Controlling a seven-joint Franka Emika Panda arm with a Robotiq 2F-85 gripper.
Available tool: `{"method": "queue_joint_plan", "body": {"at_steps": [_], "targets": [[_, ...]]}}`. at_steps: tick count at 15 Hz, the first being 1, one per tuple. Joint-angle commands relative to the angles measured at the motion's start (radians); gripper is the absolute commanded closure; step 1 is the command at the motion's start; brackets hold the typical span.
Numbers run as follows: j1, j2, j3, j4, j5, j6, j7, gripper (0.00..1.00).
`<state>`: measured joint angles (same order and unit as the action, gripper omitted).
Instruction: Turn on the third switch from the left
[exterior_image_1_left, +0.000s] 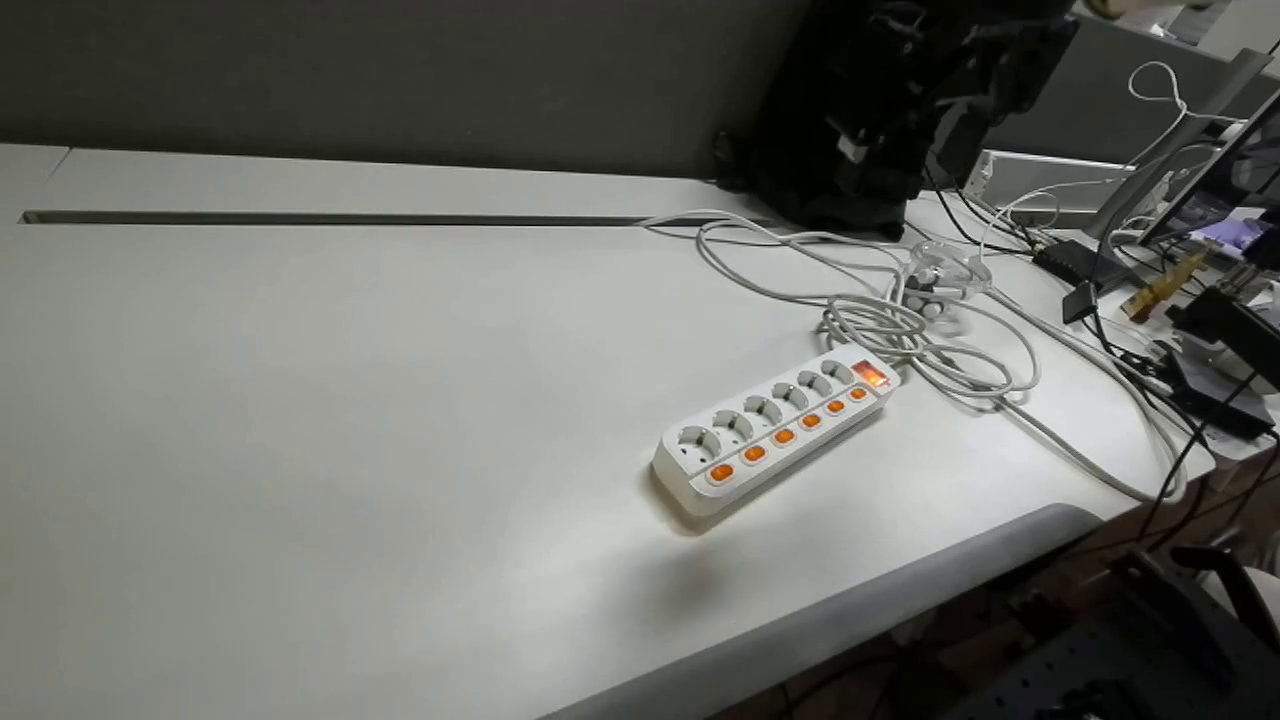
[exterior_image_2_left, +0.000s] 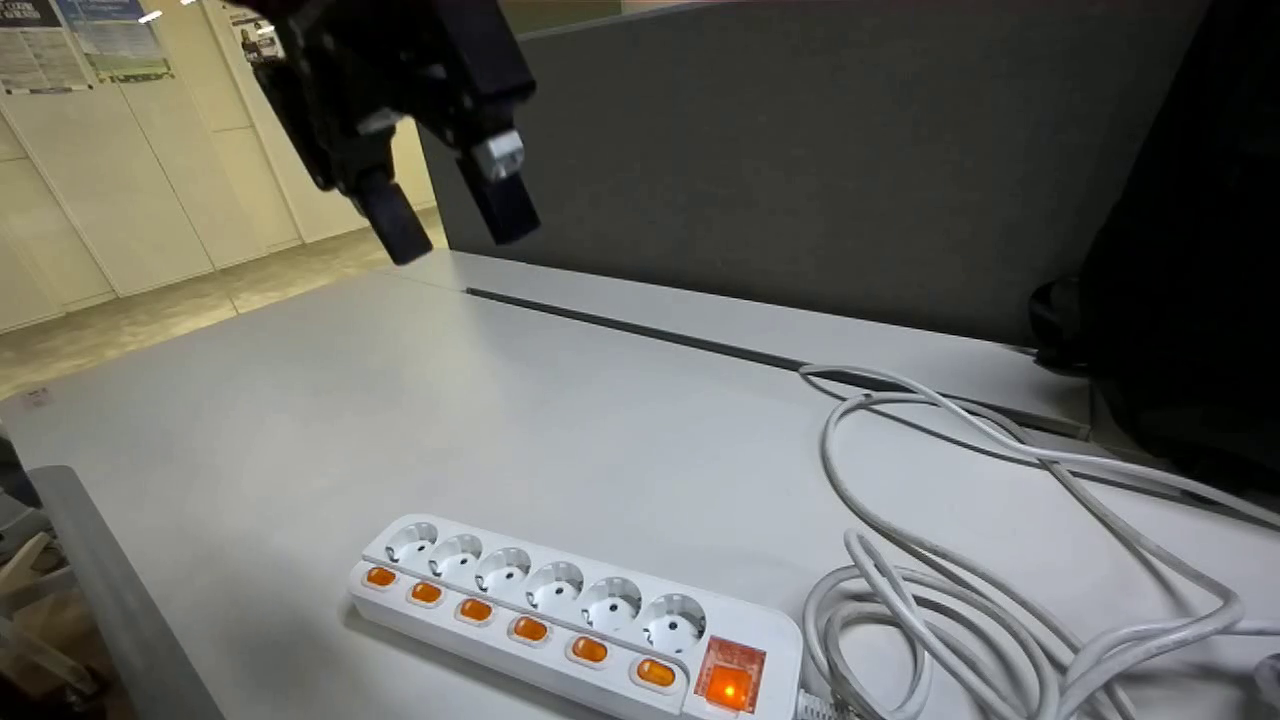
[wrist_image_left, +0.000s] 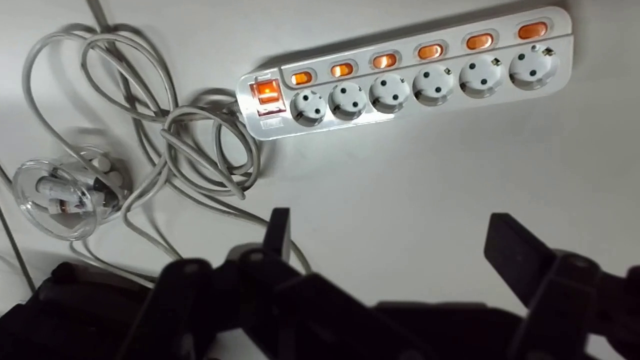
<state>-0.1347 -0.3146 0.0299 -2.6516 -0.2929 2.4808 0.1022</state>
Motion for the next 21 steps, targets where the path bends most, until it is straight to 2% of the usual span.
{"method": "queue_joint_plan", "body": {"at_steps": [1, 8, 9, 14, 20, 21], "targets": [[0.002, 0.084, -0.022, -0.028, -0.031, 0.100, -0.039, 0.00], [0.036, 0.218, -0.053, -0.084, -0.020, 0.256, -0.279, 0.00], [0.034, 0.201, -0.050, -0.066, -0.008, 0.213, -0.236, 0.00], [0.042, 0.231, -0.054, -0.074, -0.006, 0.247, -0.280, 0.00], [0.035, 0.306, -0.056, -0.091, -0.102, 0.370, -0.256, 0.00], [0.038, 0.326, -0.060, -0.091, -0.099, 0.393, -0.268, 0.25]]}}
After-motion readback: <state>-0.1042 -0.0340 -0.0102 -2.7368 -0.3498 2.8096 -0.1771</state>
